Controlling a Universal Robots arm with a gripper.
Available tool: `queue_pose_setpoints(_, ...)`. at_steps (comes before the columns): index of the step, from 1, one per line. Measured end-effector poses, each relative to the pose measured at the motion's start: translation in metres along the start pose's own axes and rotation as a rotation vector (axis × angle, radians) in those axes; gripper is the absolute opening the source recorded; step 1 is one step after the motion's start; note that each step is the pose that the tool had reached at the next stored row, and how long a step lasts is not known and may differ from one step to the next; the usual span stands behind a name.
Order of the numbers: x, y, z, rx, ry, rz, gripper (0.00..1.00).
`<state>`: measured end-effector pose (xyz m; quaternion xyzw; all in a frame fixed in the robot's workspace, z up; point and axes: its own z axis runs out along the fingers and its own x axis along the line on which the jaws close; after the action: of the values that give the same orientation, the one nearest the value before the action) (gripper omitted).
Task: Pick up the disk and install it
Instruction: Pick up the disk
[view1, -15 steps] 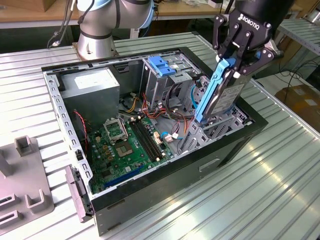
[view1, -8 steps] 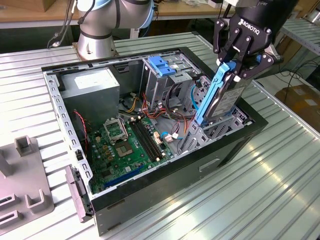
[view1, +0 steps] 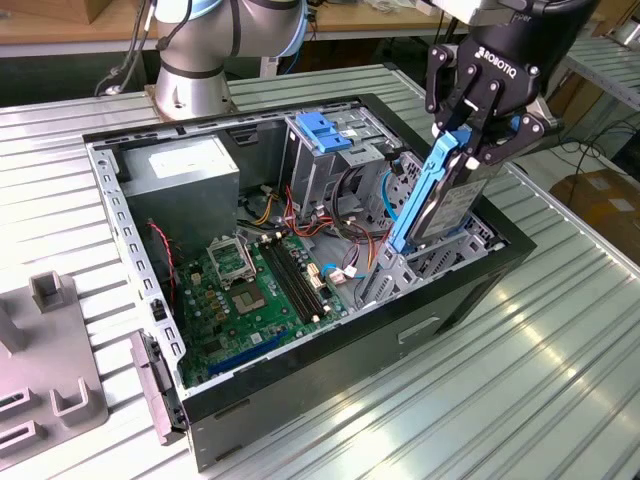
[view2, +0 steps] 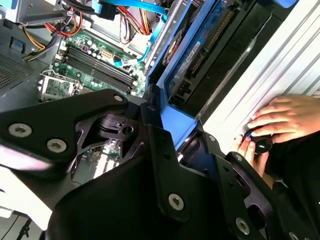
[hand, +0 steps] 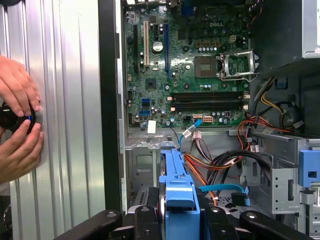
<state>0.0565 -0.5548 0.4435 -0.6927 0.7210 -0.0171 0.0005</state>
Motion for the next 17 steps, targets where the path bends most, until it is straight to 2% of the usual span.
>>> queue_pose_setpoints(13, 0.0000, 0.0000, 0.0014, 0.0000, -0.0001, 0.000, 0.37)
queue_pose_setpoints(17, 0.0000, 0.0001, 0.0037, 0.0000, -0.0002, 0.000, 0.37)
